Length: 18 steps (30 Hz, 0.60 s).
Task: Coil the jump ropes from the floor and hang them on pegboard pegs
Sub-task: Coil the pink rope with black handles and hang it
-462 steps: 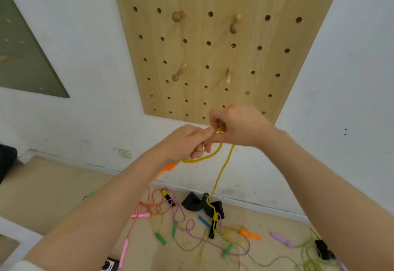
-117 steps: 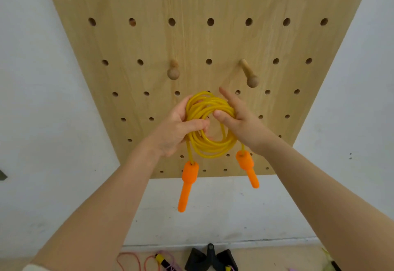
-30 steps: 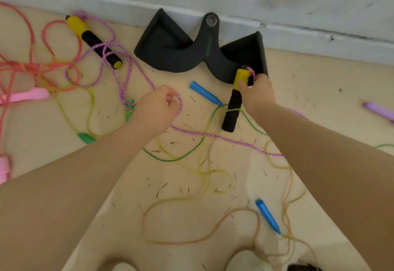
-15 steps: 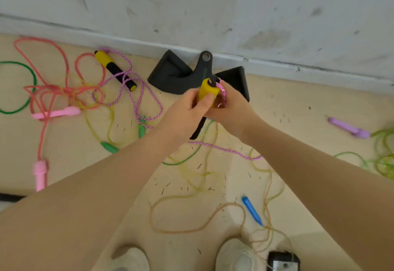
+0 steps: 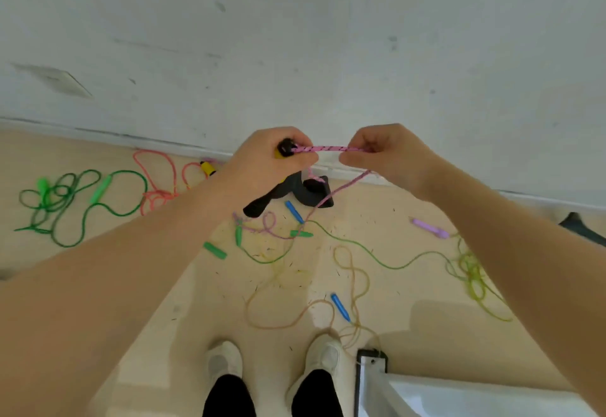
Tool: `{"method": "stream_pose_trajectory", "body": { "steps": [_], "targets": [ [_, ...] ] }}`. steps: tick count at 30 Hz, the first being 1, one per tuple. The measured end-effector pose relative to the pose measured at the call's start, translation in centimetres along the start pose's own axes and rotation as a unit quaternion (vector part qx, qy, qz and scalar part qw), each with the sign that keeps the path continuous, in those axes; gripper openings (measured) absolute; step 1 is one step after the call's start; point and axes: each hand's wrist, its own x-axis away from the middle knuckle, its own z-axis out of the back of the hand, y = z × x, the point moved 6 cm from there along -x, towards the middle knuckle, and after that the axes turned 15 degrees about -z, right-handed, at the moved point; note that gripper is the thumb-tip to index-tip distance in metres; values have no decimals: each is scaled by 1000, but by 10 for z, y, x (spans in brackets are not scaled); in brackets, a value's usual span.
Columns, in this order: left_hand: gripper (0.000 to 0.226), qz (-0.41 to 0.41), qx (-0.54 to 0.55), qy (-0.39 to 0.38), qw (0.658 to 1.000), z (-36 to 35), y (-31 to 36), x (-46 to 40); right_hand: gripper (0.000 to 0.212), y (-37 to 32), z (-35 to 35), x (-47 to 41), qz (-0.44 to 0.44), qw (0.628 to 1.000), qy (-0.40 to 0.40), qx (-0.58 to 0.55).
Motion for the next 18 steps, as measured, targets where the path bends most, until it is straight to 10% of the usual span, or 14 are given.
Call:
{"method": "stream_pose_trajectory", "body": {
  "steps": [10,15,18],
  "targets": [
    [30,12,178,-88,980,63,210,71,17,-171,56,181,99,995,-10,-21],
    [38,-83,312,-20,946,120,282,96,39,-206,91,242,119,971,178,110],
    [43,-127,428,33,894,161,301,113,30,-187,121,273,49,946,244,-207]
  ]
}}
